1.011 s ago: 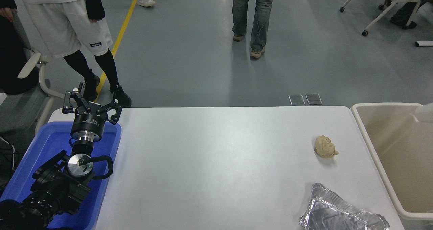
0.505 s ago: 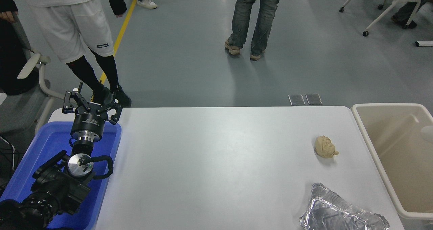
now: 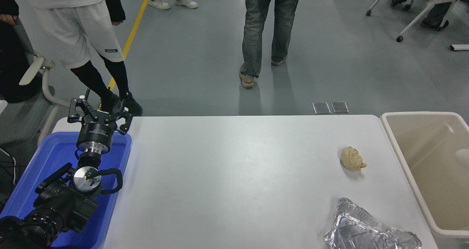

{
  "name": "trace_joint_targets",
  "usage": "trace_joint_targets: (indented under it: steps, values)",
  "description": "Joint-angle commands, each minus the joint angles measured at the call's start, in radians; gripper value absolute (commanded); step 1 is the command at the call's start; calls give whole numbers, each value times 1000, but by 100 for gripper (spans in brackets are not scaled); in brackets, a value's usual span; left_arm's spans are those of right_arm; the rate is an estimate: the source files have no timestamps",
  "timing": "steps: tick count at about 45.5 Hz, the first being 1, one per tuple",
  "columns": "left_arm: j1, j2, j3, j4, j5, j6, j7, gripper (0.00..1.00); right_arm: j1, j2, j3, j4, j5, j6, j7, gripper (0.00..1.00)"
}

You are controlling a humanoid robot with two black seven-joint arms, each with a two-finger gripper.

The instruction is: Pick up paper cup place in dustbin

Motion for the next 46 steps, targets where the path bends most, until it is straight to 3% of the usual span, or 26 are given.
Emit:
trace_joint_targets:
  steps: [1,37,46]
  values:
    - [0,0,0,0,0,0,0,99,-5,27,0,6,4,-93,3,100]
    - [0,-1,0,0,-2,3,-1,99,9,19,-2,-10,-12,-91,1,100]
    - [0,-1,0,0,-2,3,-1,99,20,-38,-10,47,-17,-47,1,100]
